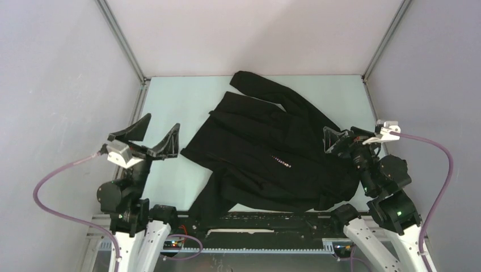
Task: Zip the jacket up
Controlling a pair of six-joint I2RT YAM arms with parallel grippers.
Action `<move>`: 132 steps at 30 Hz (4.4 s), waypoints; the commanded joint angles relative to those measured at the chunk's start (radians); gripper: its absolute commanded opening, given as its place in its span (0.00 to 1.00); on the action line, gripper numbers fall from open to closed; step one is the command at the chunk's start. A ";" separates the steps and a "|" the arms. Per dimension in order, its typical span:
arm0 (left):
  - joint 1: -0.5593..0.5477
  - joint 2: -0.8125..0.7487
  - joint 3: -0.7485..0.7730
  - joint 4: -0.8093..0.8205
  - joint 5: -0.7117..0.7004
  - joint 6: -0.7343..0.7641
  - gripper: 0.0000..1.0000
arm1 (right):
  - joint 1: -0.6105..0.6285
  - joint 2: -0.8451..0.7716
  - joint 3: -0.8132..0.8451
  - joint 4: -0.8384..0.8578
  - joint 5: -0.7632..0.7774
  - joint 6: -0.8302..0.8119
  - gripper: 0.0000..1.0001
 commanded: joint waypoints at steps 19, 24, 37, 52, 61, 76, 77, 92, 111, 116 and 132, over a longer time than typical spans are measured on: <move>0.010 0.371 0.101 -0.489 -0.329 -0.592 0.98 | 0.135 0.629 -0.002 0.312 -0.162 0.259 1.00; 0.009 0.661 0.166 -0.474 -0.206 -0.614 0.87 | 0.142 0.923 0.084 0.553 -0.323 0.301 0.86; 0.000 1.360 0.514 -0.390 -0.232 -0.743 0.56 | 0.157 1.571 0.534 0.696 -0.568 0.323 0.55; 0.013 1.418 0.293 -0.051 -0.166 -0.636 0.52 | 0.229 1.784 0.757 0.378 -0.483 0.092 0.67; -0.006 1.414 0.205 0.022 -0.103 -0.739 0.55 | 0.229 1.772 0.758 0.210 -0.396 0.020 0.71; -0.079 1.298 0.067 0.006 -0.107 -0.815 0.57 | 0.295 1.607 0.605 0.181 -0.233 -0.088 0.73; -0.084 1.286 0.054 0.013 -0.111 -0.814 0.58 | 0.298 1.588 0.589 0.184 -0.222 -0.092 0.73; -0.110 1.244 0.002 0.068 -0.099 -0.776 0.59 | 0.322 1.483 0.511 0.065 -0.069 0.022 0.72; -0.108 1.215 -0.024 0.093 -0.112 -0.788 0.59 | 0.394 1.655 0.741 -0.157 0.085 -0.078 0.59; -0.108 1.204 -0.033 0.097 -0.112 -0.789 0.59 | 0.395 1.675 0.757 -0.166 0.089 -0.080 0.55; -0.052 1.067 -0.147 0.130 -0.103 -0.909 0.57 | 0.517 1.488 0.554 0.078 0.046 -0.317 0.00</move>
